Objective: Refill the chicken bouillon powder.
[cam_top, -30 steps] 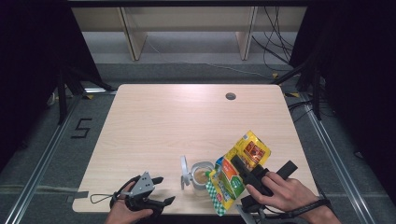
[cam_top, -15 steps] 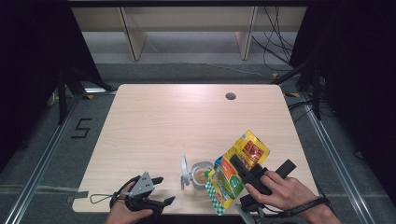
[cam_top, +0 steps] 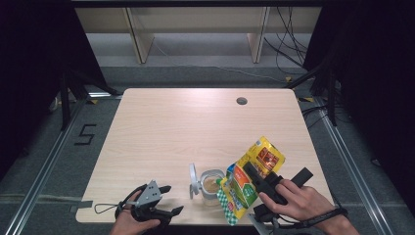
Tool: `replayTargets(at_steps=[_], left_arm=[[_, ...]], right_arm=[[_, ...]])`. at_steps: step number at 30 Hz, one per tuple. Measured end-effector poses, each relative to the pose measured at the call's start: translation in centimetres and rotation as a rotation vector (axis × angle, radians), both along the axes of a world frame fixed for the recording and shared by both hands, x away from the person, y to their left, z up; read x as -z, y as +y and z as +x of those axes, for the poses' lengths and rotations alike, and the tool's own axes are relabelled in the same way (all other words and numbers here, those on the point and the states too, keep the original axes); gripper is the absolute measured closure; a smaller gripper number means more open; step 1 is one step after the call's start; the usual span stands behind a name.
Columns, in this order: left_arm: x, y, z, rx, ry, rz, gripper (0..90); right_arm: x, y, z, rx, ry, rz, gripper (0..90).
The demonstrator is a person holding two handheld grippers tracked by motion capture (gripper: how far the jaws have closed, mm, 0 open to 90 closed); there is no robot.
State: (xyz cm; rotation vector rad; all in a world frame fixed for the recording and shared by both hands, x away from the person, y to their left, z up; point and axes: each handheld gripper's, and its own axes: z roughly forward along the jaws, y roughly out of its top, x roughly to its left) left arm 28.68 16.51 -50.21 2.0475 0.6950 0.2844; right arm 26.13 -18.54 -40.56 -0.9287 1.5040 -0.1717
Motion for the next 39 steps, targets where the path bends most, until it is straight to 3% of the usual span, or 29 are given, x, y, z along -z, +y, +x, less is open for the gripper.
replayTargets(at_steps=[7,9,10,12,16,17,22,24,25,27,30,33,34,39], left_arm=[[0.02,-0.02,-0.03,-0.002,0.002,-0.006,20.6],[0.03,-0.08,-0.08,-0.004,0.003,-0.010,20.6],[-0.01,0.01,0.00,0.000,-0.001,0.005,20.6],[-0.01,0.01,0.01,0.001,-0.002,0.003,20.6],[0.00,-0.05,-0.08,-0.003,0.005,-0.008,20.6],[0.00,-0.05,-0.08,-0.003,0.005,-0.008,20.6],[-0.05,0.01,0.06,0.009,-0.016,0.015,20.6],[-0.13,0.05,0.08,0.017,-0.008,0.025,20.6],[-0.13,0.05,0.08,0.017,-0.008,0.025,20.6],[-0.07,0.00,-0.03,0.001,0.002,0.012,20.6],[0.05,-0.12,-0.06,-0.003,0.005,-0.012,20.6],[0.04,-0.11,-0.06,-0.001,0.006,-0.010,20.6],[0.05,-0.11,-0.05,-0.001,0.005,-0.012,20.6],[0.02,-0.07,-0.05,-0.001,0.004,-0.007,20.6]], right_arm=[[-0.14,0.10,-0.01,-0.002,0.000,-0.006,59.7],[-0.54,0.21,-0.09,0.002,-0.029,-0.072,59.7],[-0.56,0.24,-0.09,-0.003,-0.029,-0.072,59.7],[-0.44,0.18,-0.08,-0.004,-0.021,-0.053,59.8],[-0.51,0.16,-0.02,0.000,-0.019,-0.061,59.8],[-0.24,0.04,0.03,-0.004,-0.001,-0.012,59.8],[-0.24,0.06,0.01,-0.001,0.003,-0.005,59.8],[-0.56,0.23,-0.07,-0.006,-0.031,-0.064,59.8],[-0.39,0.17,-0.03,-0.003,-0.007,-0.029,59.8],[-0.56,0.25,-0.08,-0.006,-0.031,-0.064,59.8],[-0.54,0.21,-0.04,-0.001,-0.018,-0.043,59.8],[-0.63,0.26,-0.02,-0.005,-0.026,-0.061,59.8],[-0.37,0.17,0.04,-0.011,-0.008,-0.012,59.9],[-0.36,0.15,0.04,-0.010,-0.007,-0.010,59.9]])
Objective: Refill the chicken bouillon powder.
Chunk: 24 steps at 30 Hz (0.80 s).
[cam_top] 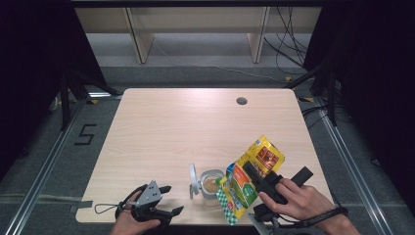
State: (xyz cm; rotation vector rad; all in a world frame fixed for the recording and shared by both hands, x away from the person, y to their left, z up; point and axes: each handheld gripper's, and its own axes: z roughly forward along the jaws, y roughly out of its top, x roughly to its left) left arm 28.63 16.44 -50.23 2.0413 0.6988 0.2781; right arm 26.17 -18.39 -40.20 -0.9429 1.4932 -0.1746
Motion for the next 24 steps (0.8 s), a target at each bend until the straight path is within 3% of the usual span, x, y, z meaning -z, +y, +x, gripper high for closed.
replayTargets(at_steps=[10,11,16,19,23,24], left_arm=[[0.00,0.04,0.04,0.002,-0.010,0.009,20.6],[-0.13,0.17,0.16,0.023,-0.011,0.027,20.6],[-0.02,0.09,0.14,0.014,-0.021,0.016,20.6],[-0.03,0.04,-0.02,0.005,0.006,0.000,20.6],[-0.16,0.21,0.12,0.018,-0.011,0.021,20.6],[-0.01,0.05,-0.03,-0.005,-0.002,0.003,20.6]], right_arm=[[0.15,-0.27,-0.23,0.006,0.004,0.009,60.1],[0.12,-0.24,-0.27,0.003,0.008,0.005,60.1],[0.11,-0.28,-0.41,0.009,0.010,0.011,62.1],[0.05,-0.12,-0.43,-0.020,-0.002,-0.011,62.3],[0.23,-0.26,-0.47,0.001,0.009,-0.001,62.5],[0.22,-0.28,-0.48,0.003,0.012,0.000,62.5]])
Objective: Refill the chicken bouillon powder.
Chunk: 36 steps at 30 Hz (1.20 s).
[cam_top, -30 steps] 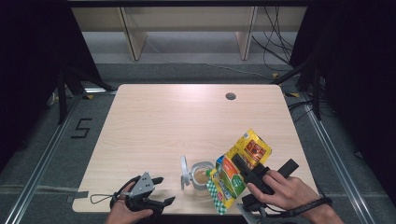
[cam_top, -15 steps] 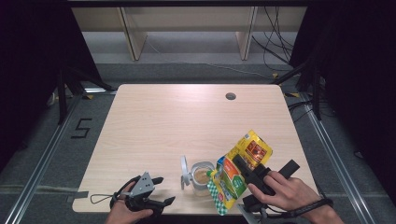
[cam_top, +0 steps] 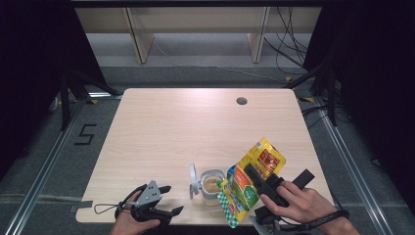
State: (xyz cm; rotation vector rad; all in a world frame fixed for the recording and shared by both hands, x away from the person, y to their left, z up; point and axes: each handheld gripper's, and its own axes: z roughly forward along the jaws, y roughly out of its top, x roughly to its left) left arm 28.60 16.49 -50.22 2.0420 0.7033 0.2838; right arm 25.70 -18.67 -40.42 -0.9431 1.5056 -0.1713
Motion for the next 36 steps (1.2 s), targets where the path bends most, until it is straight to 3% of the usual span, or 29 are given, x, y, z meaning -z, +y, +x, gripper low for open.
replayTargets(at_steps=[2,3,5,6,10,11,36], left_arm=[[0.05,-0.08,-0.03,0.002,0.000,-0.009,20.6],[-0.03,-0.03,0.00,0.010,0.009,-0.003,20.6],[-0.04,-0.04,-0.02,0.007,0.006,-0.002,20.6],[0.00,-0.06,0.00,0.004,0.004,-0.007,20.6],[0.01,-0.02,0.02,0.002,-0.001,0.001,20.6],[0.00,-0.06,-0.03,0.002,0.003,-0.005,20.6],[-0.09,0.03,0.00,0.011,0.011,0.001,20.6]], right_arm=[[-0.12,0.08,0.03,-0.017,-0.005,-0.005,62.5],[-0.06,-0.07,-0.02,0.002,0.001,0.006,62.5],[-0.37,-0.03,-0.09,0.007,-0.021,-0.032,62.5],[-0.18,-0.12,-0.02,0.000,-0.008,0.003,62.5],[-0.44,-0.22,-0.11,0.010,-0.014,-0.007,62.5],[-0.32,-0.33,-0.09,0.005,-0.012,0.014,62.5],[-0.32,-0.48,0.03,0.012,-0.004,0.019,62.5]])
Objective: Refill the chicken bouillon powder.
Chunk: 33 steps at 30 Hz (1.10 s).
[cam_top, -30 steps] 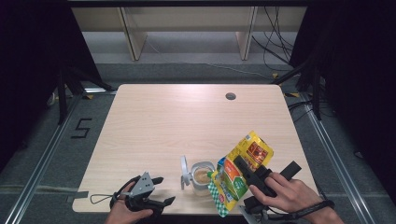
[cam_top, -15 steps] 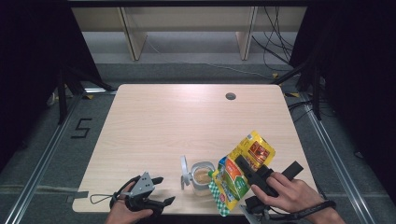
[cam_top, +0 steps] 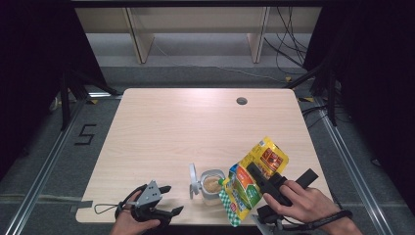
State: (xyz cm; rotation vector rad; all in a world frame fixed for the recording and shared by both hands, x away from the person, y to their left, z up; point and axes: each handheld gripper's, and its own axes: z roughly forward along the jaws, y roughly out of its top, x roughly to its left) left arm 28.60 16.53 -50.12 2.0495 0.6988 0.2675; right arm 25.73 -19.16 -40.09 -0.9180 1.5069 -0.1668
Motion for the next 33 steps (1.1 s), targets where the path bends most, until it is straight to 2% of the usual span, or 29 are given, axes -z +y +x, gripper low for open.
replayTargets(at_steps=[4,6,11,14,15,16,19,20,26,28,31,33], left_arm=[[0.02,-0.01,0.00,0.002,-0.002,0.000,20.6],[0.03,-0.01,-0.01,0.001,-0.001,-0.001,20.6],[0.00,0.00,0.00,0.001,0.000,0.002,20.6],[0.00,0.05,0.10,0.011,-0.026,0.009,20.6],[0.04,-0.02,-0.02,-0.001,-0.001,-0.002,20.6],[0.13,-0.09,-0.02,-0.009,-0.011,-0.010,20.6],[0.10,-0.09,-0.03,-0.010,-0.010,-0.007,20.6],[0.01,-0.02,0.00,0.001,0.002,0.001,20.6],[0.10,-0.10,-0.02,-0.010,-0.009,-0.008,20.6],[0.10,-0.04,0.02,-0.010,-0.013,0.002,20.6],[0.13,-0.10,-0.03,-0.010,-0.010,-0.010,20.6],[0.11,-0.10,-0.03,-0.011,-0.009,-0.008,20.6]], right_arm=[[0.01,-0.02,0.04,0.005,0.002,0.007,62.5],[-0.04,0.01,0.05,-0.001,-0.010,0.003,62.5],[-0.06,0.05,0.12,-0.002,-0.002,-0.008,62.5],[-0.02,0.02,0.07,0.003,0.001,0.000,62.5],[-0.01,-0.01,0.05,0.004,0.002,0.003,62.5],[0.00,-0.03,0.04,0.004,0.005,0.006,62.5],[0.03,-0.06,0.02,0.002,0.002,0.003,62.6],[0.07,-0.08,0.02,0.001,0.002,0.007,62.5],[0.20,-0.04,0.02,0.004,0.015,0.013,62.6],[0.56,-0.26,-0.09,0.024,0.032,0.066,62.6],[0.67,-0.39,-0.12,0.032,0.032,0.070,62.8],[0.82,-0.57,-0.13,0.037,0.042,0.098,63.7]])
